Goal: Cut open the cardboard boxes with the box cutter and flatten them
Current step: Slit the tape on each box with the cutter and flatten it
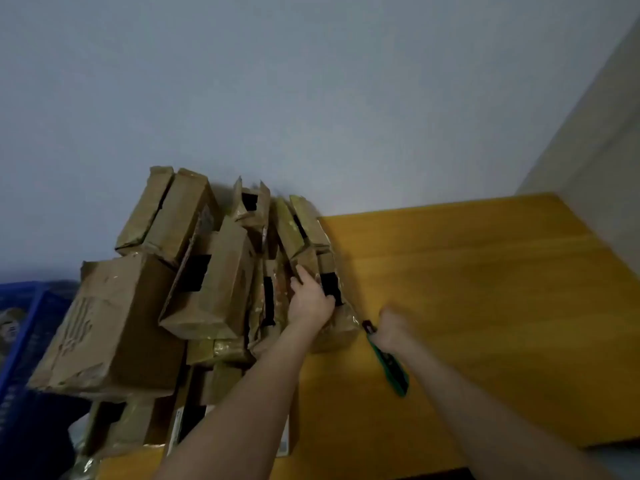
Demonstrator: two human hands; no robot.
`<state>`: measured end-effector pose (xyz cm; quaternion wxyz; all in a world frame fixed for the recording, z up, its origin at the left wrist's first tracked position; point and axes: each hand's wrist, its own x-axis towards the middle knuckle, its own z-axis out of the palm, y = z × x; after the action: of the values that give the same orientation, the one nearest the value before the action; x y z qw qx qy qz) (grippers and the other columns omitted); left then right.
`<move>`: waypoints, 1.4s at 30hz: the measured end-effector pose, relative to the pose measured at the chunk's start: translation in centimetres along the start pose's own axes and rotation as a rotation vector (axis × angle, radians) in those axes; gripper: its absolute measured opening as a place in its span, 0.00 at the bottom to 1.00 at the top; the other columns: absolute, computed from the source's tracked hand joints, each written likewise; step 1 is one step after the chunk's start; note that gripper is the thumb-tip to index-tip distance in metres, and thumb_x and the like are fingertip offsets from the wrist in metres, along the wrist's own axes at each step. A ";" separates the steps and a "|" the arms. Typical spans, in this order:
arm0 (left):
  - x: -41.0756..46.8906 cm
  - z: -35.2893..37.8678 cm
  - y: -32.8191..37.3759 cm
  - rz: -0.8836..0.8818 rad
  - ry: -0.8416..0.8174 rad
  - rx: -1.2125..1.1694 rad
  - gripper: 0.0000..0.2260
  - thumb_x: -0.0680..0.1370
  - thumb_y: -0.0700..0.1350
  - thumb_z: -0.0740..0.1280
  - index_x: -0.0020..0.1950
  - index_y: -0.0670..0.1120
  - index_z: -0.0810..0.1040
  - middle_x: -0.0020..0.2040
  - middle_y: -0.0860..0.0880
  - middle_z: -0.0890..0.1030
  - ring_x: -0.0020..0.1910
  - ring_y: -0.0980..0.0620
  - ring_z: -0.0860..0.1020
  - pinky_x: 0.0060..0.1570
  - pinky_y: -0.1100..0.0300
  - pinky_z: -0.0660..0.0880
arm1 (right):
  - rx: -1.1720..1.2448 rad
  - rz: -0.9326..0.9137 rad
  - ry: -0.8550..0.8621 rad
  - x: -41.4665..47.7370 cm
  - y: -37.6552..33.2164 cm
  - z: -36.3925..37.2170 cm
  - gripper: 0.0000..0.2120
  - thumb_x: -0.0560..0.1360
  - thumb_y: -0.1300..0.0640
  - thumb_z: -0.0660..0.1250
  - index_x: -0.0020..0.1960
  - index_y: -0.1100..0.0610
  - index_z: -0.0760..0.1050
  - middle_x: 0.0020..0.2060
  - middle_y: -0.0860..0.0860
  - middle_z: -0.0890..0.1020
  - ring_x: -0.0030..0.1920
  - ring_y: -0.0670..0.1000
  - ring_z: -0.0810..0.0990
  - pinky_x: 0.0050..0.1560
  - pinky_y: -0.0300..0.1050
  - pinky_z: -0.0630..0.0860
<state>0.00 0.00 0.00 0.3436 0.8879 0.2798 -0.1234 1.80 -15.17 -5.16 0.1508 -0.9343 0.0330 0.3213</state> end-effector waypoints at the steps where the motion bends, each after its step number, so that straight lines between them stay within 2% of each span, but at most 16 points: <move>1: 0.0 0.0 -0.1 -0.001 -0.002 0.009 0.41 0.80 0.48 0.65 0.79 0.43 0.38 0.78 0.39 0.53 0.69 0.39 0.69 0.63 0.48 0.70 | -0.051 0.045 -0.024 -0.2 0.5 0.4 0.25 0.77 0.53 0.66 0.70 0.59 0.62 0.58 0.56 0.75 0.55 0.55 0.78 0.53 0.50 0.78; 5: 0.2 0.4 -1.1 -0.010 0.001 0.048 0.39 0.80 0.50 0.64 0.79 0.43 0.39 0.75 0.40 0.60 0.66 0.39 0.71 0.60 0.48 0.72 | -0.174 0.145 -0.069 -0.9 2.5 2.3 0.33 0.73 0.48 0.71 0.70 0.57 0.60 0.60 0.54 0.76 0.58 0.54 0.78 0.53 0.47 0.77; 8: 0.2 0.7 -1.3 -0.013 -0.002 0.079 0.37 0.80 0.51 0.63 0.79 0.43 0.43 0.74 0.40 0.62 0.67 0.39 0.70 0.62 0.47 0.71 | -0.295 0.153 -0.064 -0.9 3.1 3.2 0.38 0.74 0.46 0.69 0.75 0.57 0.54 0.62 0.52 0.75 0.58 0.52 0.78 0.50 0.45 0.76; 10: 0.1 0.9 -1.5 -0.001 -0.014 0.116 0.35 0.81 0.52 0.61 0.79 0.43 0.44 0.73 0.40 0.63 0.67 0.39 0.70 0.61 0.47 0.71 | -0.322 0.132 -0.061 -0.6 3.4 3.7 0.34 0.77 0.50 0.67 0.76 0.56 0.53 0.60 0.52 0.76 0.56 0.51 0.79 0.45 0.44 0.75; 13: -0.2 1.4 -1.5 0.007 -0.017 0.172 0.34 0.81 0.52 0.60 0.80 0.44 0.45 0.72 0.40 0.65 0.65 0.39 0.71 0.59 0.47 0.72 | -0.296 0.110 -0.029 -0.3 3.5 3.8 0.27 0.79 0.55 0.64 0.74 0.57 0.57 0.58 0.53 0.77 0.56 0.52 0.79 0.46 0.45 0.76; 18: -1.2 2.5 -1.2 0.058 -0.015 0.204 0.34 0.81 0.56 0.59 0.79 0.46 0.46 0.71 0.41 0.67 0.63 0.39 0.74 0.56 0.46 0.73 | -0.204 0.049 0.064 0.8 4.1 1.7 0.23 0.81 0.57 0.59 0.74 0.59 0.57 0.55 0.54 0.78 0.50 0.53 0.80 0.42 0.46 0.76; 21: -1.6 2.7 -0.6 -0.004 0.028 0.056 0.34 0.80 0.62 0.57 0.79 0.46 0.50 0.72 0.42 0.67 0.66 0.39 0.72 0.61 0.45 0.72 | 0.103 -0.062 0.098 1.4 3.1 -0.2 0.19 0.83 0.50 0.54 0.70 0.58 0.66 0.55 0.56 0.78 0.51 0.55 0.78 0.45 0.47 0.75; 24: -2.2 2.6 0.5 -0.081 0.012 -0.198 0.35 0.80 0.62 0.58 0.79 0.45 0.50 0.75 0.43 0.65 0.70 0.40 0.68 0.68 0.46 0.68 | 0.654 -0.043 -0.091 0.7 0.6 -2.1 0.28 0.81 0.41 0.53 0.76 0.54 0.60 0.63 0.56 0.73 0.60 0.56 0.75 0.58 0.52 0.75; 26: -2.7 2.4 1.2 -0.113 -0.026 -0.366 0.33 0.81 0.59 0.59 0.79 0.43 0.52 0.75 0.43 0.64 0.72 0.41 0.66 0.69 0.50 0.64 | 0.876 0.015 -0.258 -0.5 -0.6 -3.3 0.31 0.80 0.37 0.51 0.78 0.50 0.56 0.72 0.54 0.67 0.66 0.60 0.72 0.60 0.53 0.74; 29: -3.1 1.6 1.8 -0.171 -0.042 -0.541 0.37 0.77 0.68 0.56 0.79 0.48 0.55 0.77 0.42 0.58 0.74 0.40 0.62 0.71 0.45 0.61 | 1.003 0.010 -0.360 -1.6 -0.9 -4.8 0.32 0.79 0.35 0.49 0.76 0.52 0.59 0.75 0.53 0.63 0.69 0.65 0.68 0.63 0.57 0.71; 31: -2.8 1.2 1.4 -0.198 -0.016 -0.655 0.50 0.63 0.81 0.55 0.78 0.53 0.59 0.77 0.44 0.60 0.73 0.39 0.63 0.71 0.39 0.61 | 1.113 0.006 -0.356 -1.8 -0.6 -5.7 0.31 0.80 0.36 0.49 0.71 0.56 0.68 0.74 0.53 0.66 0.68 0.66 0.69 0.63 0.59 0.71; 33: -2.6 0.8 1.0 -0.211 -0.005 -0.775 0.55 0.54 0.85 0.54 0.75 0.57 0.64 0.74 0.46 0.67 0.71 0.41 0.67 0.70 0.38 0.63 | 1.191 0.014 -0.351 -2.2 -0.4 -6.6 0.29 0.80 0.37 0.51 0.63 0.59 0.73 0.72 0.55 0.67 0.66 0.67 0.71 0.63 0.60 0.72; 35: -4.2 -0.5 2.2 -0.205 -0.041 -0.856 0.45 0.64 0.80 0.54 0.72 0.54 0.70 0.69 0.48 0.73 0.66 0.44 0.72 0.67 0.43 0.66 | 1.202 0.005 -0.344 -2.8 -0.5 -7.5 0.30 0.79 0.37 0.53 0.67 0.59 0.71 0.71 0.56 0.69 0.64 0.66 0.73 0.60 0.59 0.72; 37: -5.1 -1.5 3.1 -0.152 -0.080 -0.894 0.34 0.75 0.72 0.52 0.69 0.51 0.74 0.62 0.49 0.78 0.58 0.47 0.75 0.60 0.49 0.69 | 1.210 -0.009 -0.346 -3.5 -0.6 -8.2 0.33 0.77 0.34 0.53 0.71 0.56 0.67 0.69 0.57 0.71 0.63 0.65 0.74 0.56 0.58 0.74; 40: -4.9 -2.3 3.4 -0.107 -0.102 -0.876 0.31 0.77 0.69 0.53 0.64 0.47 0.77 0.57 0.48 0.80 0.57 0.47 0.75 0.60 0.47 0.67 | 1.302 0.006 -0.395 -4.2 -0.7 -8.8 0.41 0.70 0.26 0.57 0.72 0.52 0.66 0.68 0.57 0.72 0.60 0.64 0.76 0.58 0.61 0.73; 42: -5.1 -3.1 3.6 -0.100 -0.103 -0.852 0.32 0.75 0.70 0.57 0.62 0.45 0.77 0.54 0.48 0.81 0.57 0.47 0.76 0.64 0.46 0.68 | 1.345 0.005 -0.405 -4.6 -0.7 -9.1 0.48 0.59 0.23 0.63 0.71 0.51 0.68 0.66 0.58 0.73 0.45 0.59 0.78 0.58 0.62 0.75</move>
<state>-1.93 -2.20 6.29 0.6866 0.6448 0.3309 -0.0575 3.69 -17.39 4.62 0.6985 -0.5599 0.1979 0.3993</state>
